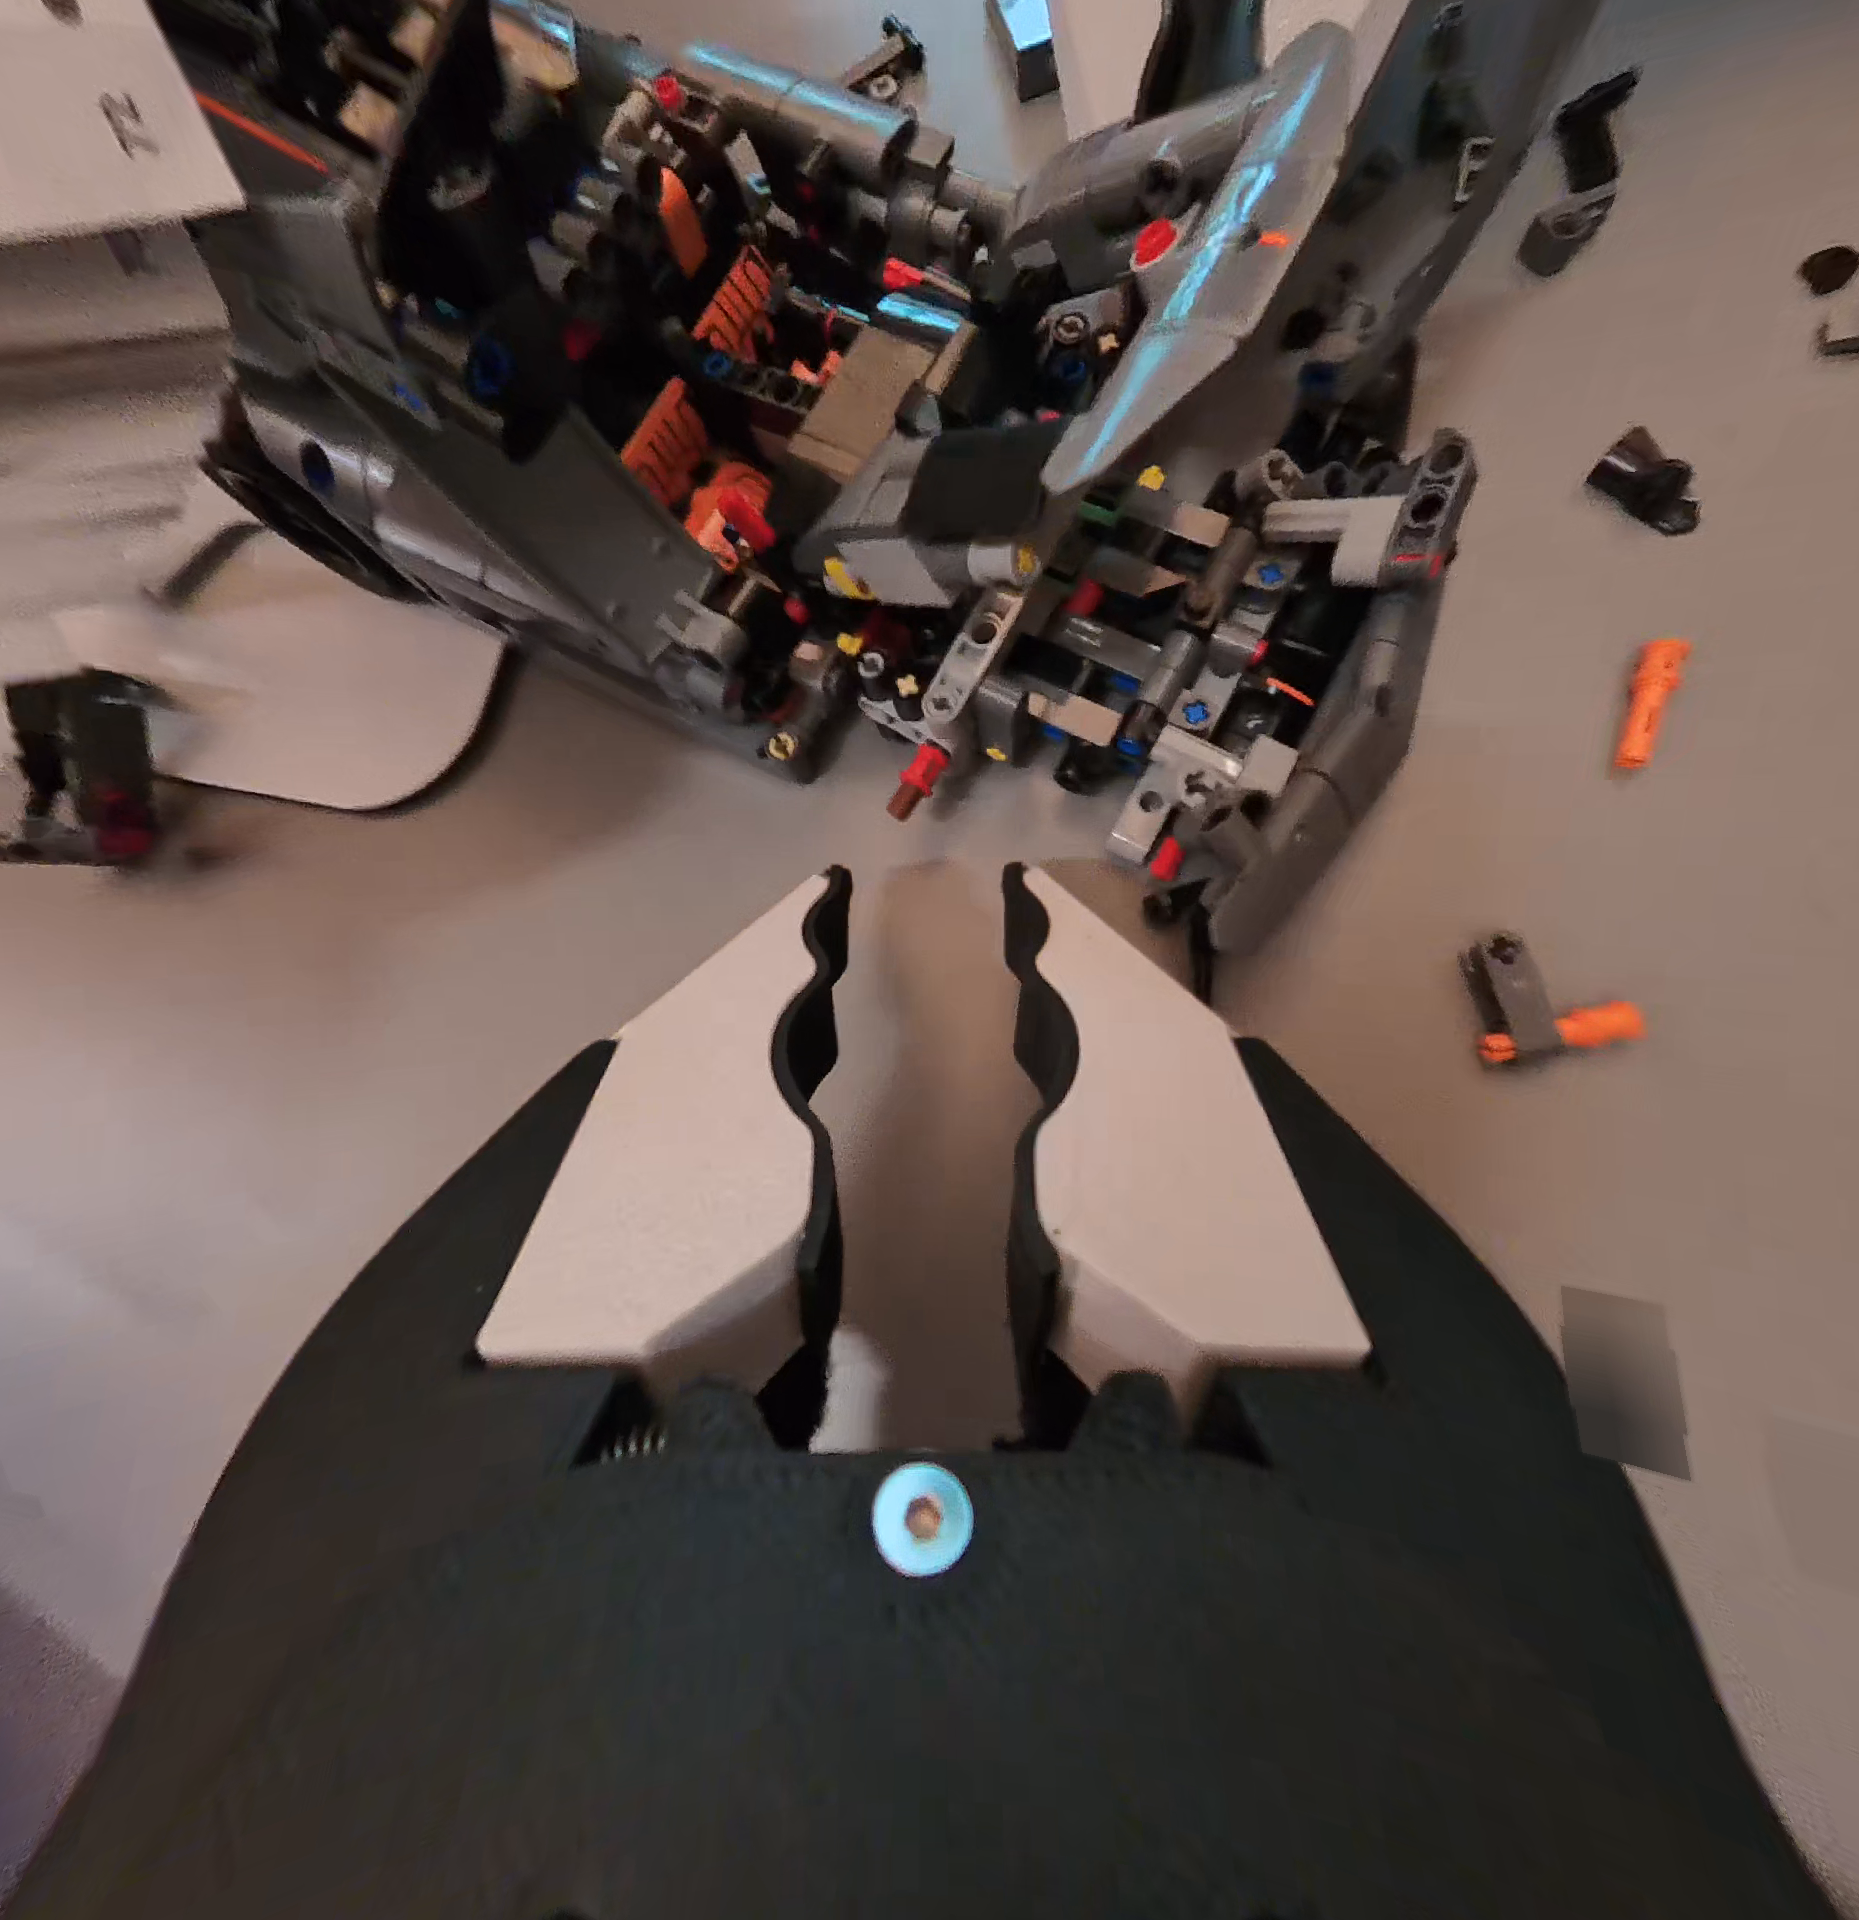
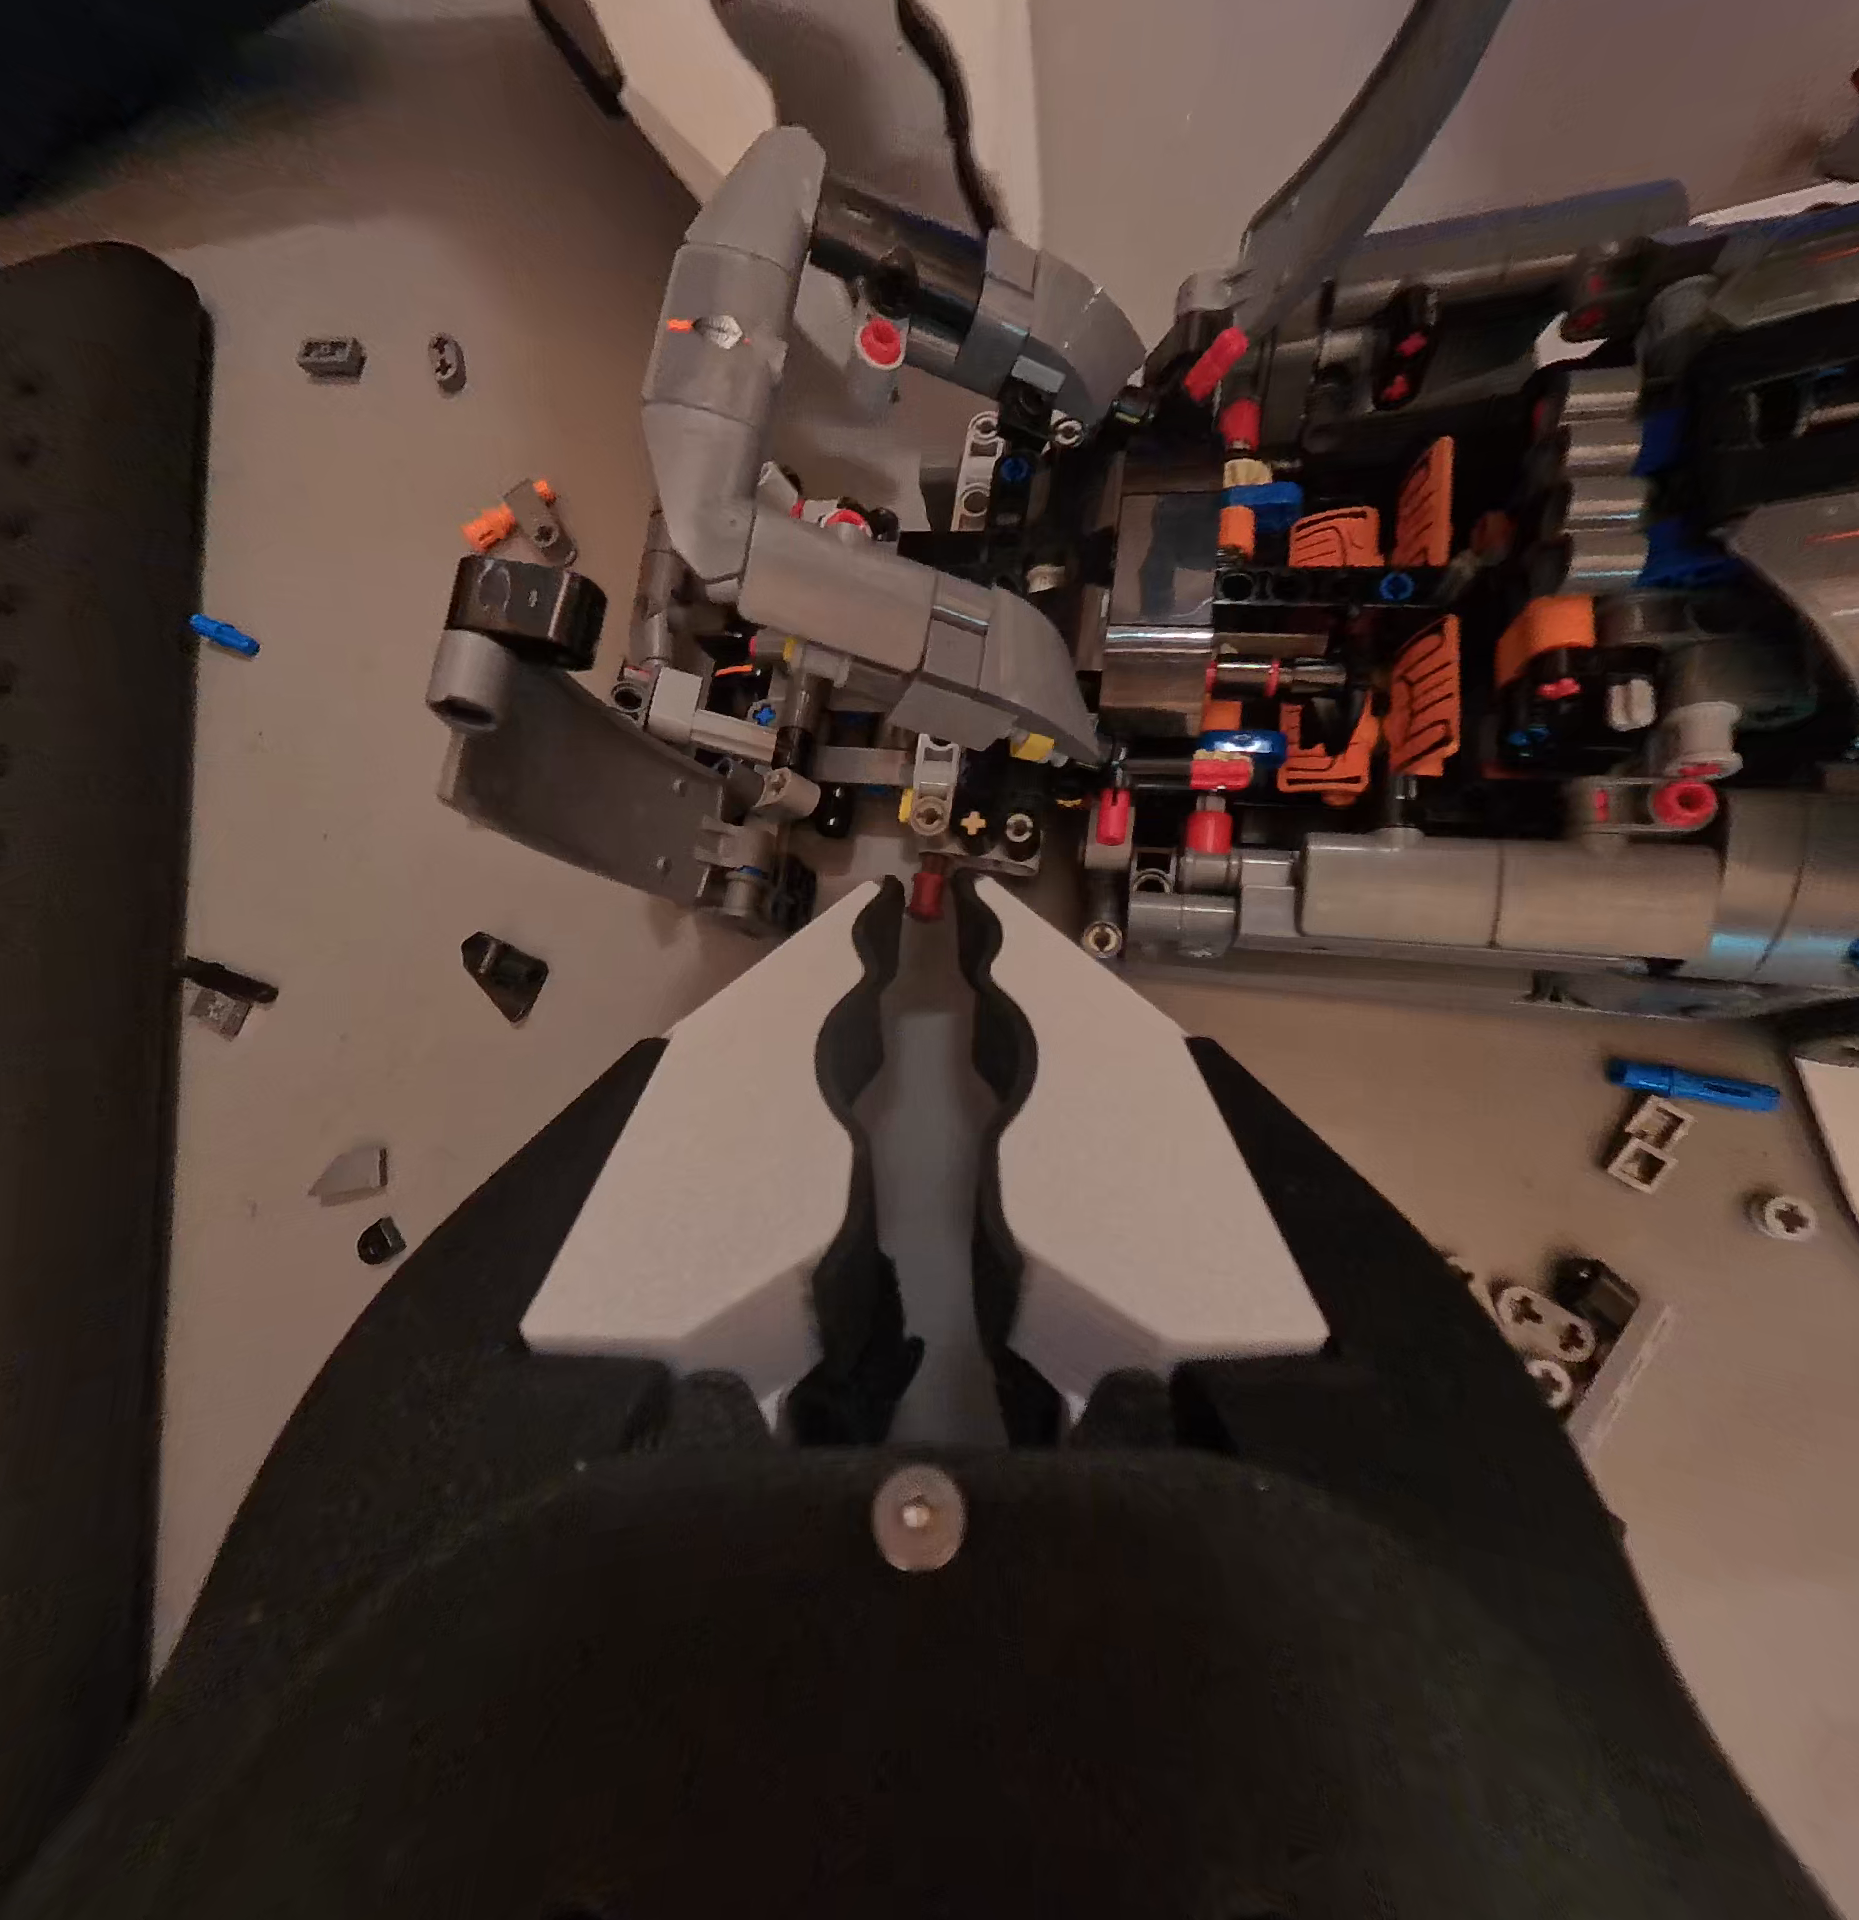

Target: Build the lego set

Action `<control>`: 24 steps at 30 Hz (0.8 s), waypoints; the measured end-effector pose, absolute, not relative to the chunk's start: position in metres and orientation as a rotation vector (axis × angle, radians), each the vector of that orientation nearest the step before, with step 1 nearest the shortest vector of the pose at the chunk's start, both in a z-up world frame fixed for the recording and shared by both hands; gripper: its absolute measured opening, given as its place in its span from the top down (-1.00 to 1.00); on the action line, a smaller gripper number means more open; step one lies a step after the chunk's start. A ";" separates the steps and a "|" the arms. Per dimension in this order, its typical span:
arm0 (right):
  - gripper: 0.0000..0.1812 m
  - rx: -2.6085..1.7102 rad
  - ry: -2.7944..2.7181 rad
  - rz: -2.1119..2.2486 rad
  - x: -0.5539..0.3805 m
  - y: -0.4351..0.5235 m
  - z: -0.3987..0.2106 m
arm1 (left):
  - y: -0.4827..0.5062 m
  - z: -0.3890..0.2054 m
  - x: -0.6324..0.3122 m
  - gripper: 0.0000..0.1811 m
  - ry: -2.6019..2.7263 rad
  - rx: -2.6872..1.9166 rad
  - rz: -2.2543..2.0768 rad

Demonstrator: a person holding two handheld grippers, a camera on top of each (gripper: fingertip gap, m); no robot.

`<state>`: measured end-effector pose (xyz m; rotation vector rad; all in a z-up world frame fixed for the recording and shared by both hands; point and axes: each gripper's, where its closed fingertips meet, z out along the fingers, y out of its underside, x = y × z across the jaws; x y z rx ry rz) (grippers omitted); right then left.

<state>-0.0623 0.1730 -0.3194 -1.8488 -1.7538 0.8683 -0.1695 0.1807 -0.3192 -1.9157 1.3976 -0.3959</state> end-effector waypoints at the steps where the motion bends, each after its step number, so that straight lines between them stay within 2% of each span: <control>1: 0.91 -1.847 -1.738 0.864 -0.063 0.175 -0.318 | 0.180 -0.317 -0.166 0.71 1.409 -1.899 -0.410; 6: 0.87 -1.849 -1.718 0.855 -0.064 0.175 -0.319 | 0.182 -0.320 -0.151 0.77 1.415 -1.882 -0.459; 12: 0.97 -1.828 -1.705 0.864 -0.066 0.176 -0.318 | 0.188 -0.329 -0.144 0.91 1.453 -1.867 -0.415; 24: 0.93 -1.846 -1.681 0.912 -0.066 0.175 -0.316 | 0.187 -0.330 -0.142 0.93 1.443 -1.862 -0.440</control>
